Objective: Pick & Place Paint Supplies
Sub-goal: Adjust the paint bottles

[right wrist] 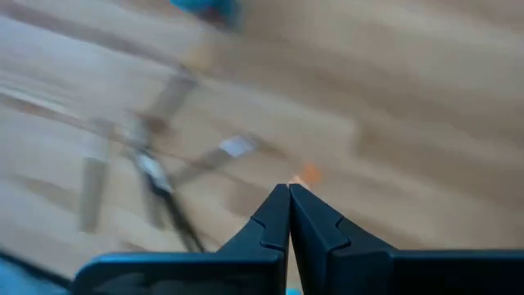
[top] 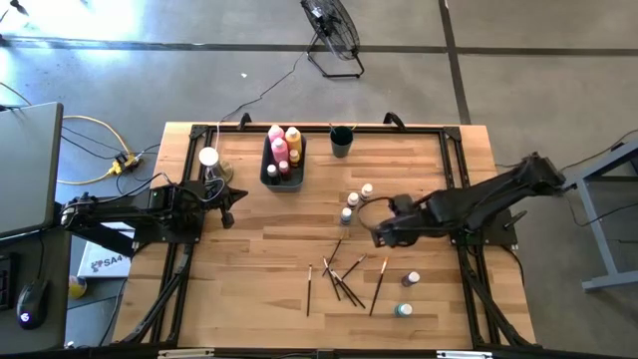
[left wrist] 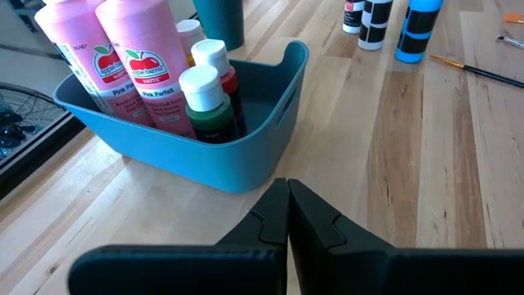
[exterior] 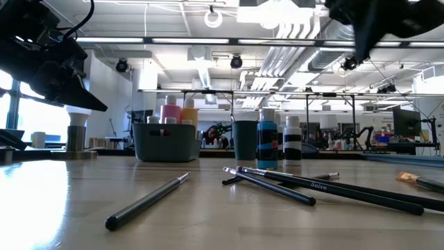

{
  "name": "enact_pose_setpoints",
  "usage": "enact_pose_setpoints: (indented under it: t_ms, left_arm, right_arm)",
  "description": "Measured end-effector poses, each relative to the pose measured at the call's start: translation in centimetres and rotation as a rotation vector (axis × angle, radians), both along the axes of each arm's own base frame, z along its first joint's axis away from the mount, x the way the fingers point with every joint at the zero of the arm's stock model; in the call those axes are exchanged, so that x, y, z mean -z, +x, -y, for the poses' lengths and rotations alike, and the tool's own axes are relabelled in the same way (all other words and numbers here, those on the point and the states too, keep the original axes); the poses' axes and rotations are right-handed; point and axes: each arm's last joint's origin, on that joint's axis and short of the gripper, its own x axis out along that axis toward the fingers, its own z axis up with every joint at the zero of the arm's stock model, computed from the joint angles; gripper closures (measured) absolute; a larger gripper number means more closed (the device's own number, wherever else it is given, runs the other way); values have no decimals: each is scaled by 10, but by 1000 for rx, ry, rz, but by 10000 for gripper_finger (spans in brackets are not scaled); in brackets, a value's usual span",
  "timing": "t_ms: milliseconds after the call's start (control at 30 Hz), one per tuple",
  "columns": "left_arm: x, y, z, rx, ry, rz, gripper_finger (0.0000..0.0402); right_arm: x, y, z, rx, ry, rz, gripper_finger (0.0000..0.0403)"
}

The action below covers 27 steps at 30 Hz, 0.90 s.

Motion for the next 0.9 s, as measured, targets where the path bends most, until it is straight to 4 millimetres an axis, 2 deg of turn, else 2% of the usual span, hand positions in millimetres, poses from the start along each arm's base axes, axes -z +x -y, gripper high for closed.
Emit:
enact_pose_setpoints:
  t_ms: [100, 200, 400, 700, 800, 900]
  left_arm:
    - [0, 0, 0, 0, 0, 0, 402]
    - [0, 0, 0, 0, 0, 1, 402]
    - [0, 0, 0, 0, 0, 1, 402]
    - [0, 0, 0, 0, -3, 2, 402]
    - [0, 0, 0, -1, -3, 2, 402]
    - [0, 0, 0, -1, -3, 2, 402]
  right_arm:
    - [13, 6, -7, 21, 108, -186, 400]
    - [27, 14, -12, 15, 167, -263, 400]
    - [42, 31, -19, -23, 124, -212, 400]
    - [55, 27, -16, -15, 27, -237, 399]
    - [65, 21, -14, -28, 18, -276, 385]
    - [77, 19, -14, -36, 42, -281, 353]
